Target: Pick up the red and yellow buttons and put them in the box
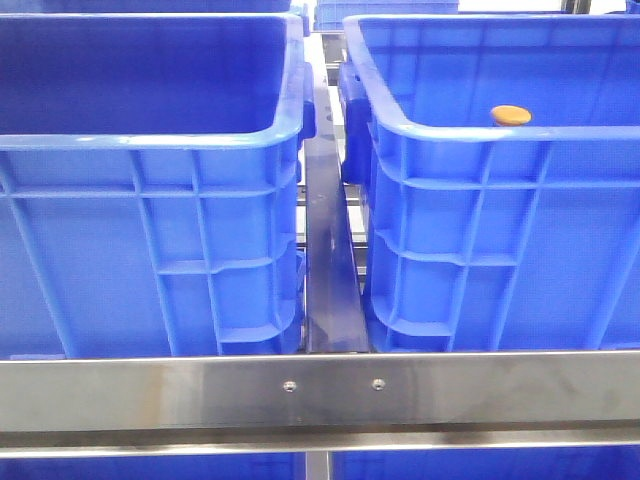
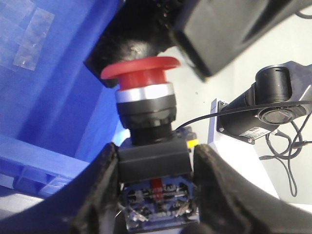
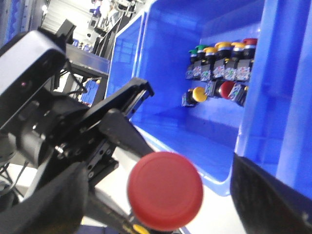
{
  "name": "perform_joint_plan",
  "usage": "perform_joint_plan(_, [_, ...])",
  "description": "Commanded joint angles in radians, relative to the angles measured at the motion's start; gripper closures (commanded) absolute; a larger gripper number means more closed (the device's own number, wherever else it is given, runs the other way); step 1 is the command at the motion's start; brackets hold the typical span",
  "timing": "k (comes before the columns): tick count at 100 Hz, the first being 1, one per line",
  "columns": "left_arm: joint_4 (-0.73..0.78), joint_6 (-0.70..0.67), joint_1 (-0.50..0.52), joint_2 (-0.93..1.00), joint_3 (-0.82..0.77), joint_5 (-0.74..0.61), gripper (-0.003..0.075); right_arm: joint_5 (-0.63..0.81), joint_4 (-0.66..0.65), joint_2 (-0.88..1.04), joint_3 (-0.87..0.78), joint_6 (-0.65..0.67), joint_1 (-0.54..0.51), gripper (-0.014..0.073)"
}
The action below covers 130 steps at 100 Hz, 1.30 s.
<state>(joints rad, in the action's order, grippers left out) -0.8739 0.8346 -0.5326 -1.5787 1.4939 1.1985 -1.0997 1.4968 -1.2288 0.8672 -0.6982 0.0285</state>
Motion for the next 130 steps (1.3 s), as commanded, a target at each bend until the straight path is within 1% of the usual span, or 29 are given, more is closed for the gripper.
perform_joint_plan(1, [-0.069,0.0,-0.004,0.038,0.032,-0.007,0.065,-0.057,0.079,0.018,0.038,-0.012,-0.004,-0.0016])
perform_joint_plan(6, [-0.069,0.0,-0.004,0.038,0.032,-0.007,0.0649,-0.061,0.079,0.018,0.038,-0.012,-0.004,-0.0006])
perform_joint_plan(13, [-0.069,0.0,-0.004,0.038,0.032,-0.007,0.0649,-0.061,0.077,0.018,0.038,-0.012,-0.004,0.0053])
perform_joint_plan(27, [-0.069,0.0,-0.004,0.038,0.032,-0.007,0.0649,-0.061,0.077,0.018,0.038,-0.012,-0.004,0.0263])
perform_joint_plan(32, [-0.069,0.0,-0.004,0.038,0.032,-0.007,0.0649,-0.061,0.077,0.018,0.038,-0.012,-0.004,0.0315])
perform_joint_plan(37, [-0.069,0.0,-0.004,0.038,0.032,-0.005,0.0648,-0.061,0.077,0.018,0.038,-0.013,-0.004,0.0344])
perform_joint_plan(43, [-0.069,0.0,-0.004,0.038,0.032,-0.003,0.0641,-0.061,0.076,0.018,0.038,-0.014,-0.004,0.0349])
perform_joint_plan(48, [-0.069,0.0,-0.004,0.038,0.032,0.005,0.0618,-0.061,0.076,0.018,0.038,-0.014,-0.004,0.0349])
perform_joint_plan(55, [-0.069,0.0,-0.004,0.038,0.032,0.017,0.0544,-0.061,0.076,0.018,0.038,-0.014,-0.004,0.0349])
perform_joint_plan(62, [-0.069,0.0,-0.004,0.038,0.032,0.021,0.0409,-0.061,0.076,0.018,0.038,-0.014,-0.004,0.0349])
perform_joint_plan(67, [-0.069,0.0,-0.004,0.038,0.032,0.021,0.0273,-0.061,0.076,0.018,0.038,-0.014,-0.004,0.0349])
perform_joint_plan(69, [-0.069,0.0,-0.004,0.038,0.032,0.021,0.0239,-0.061,0.076,0.018,0.038,-0.014,-0.004,0.0349])
perform_joint_plan(72, [-0.069,0.0,-0.004,0.038,0.032,0.019,0.0163,-0.061,0.076,0.018,0.038,-0.014,-0.004,0.0349])
perform_joint_plan(77, [-0.069,0.0,-0.004,0.038,0.032,0.019,0.0084,-0.061,0.076,0.018,0.038,-0.014,-0.004,0.0349])
perform_joint_plan(81, [-0.069,0.0,-0.004,0.038,0.032,0.019,0.0047,-0.061,0.076,0.018,0.038,-0.014,-0.004,0.0349])
perform_joint_plan(89, [-0.069,0.0,-0.004,0.038,0.032,0.019,0.0041,-0.049,0.074,0.018,0.038,-0.03,-0.005,0.0349])
perform_joint_plan(103, [-0.069,0.0,-0.004,0.038,0.032,0.019,0.0041,0.01,0.051,0.018,0.038,-0.106,-0.03,0.0349])
perform_joint_plan(130, [-0.069,0.0,-0.004,0.038,0.032,0.019,0.0041,0.164,0.007,0.018,0.043,-0.238,-0.151,0.0349])
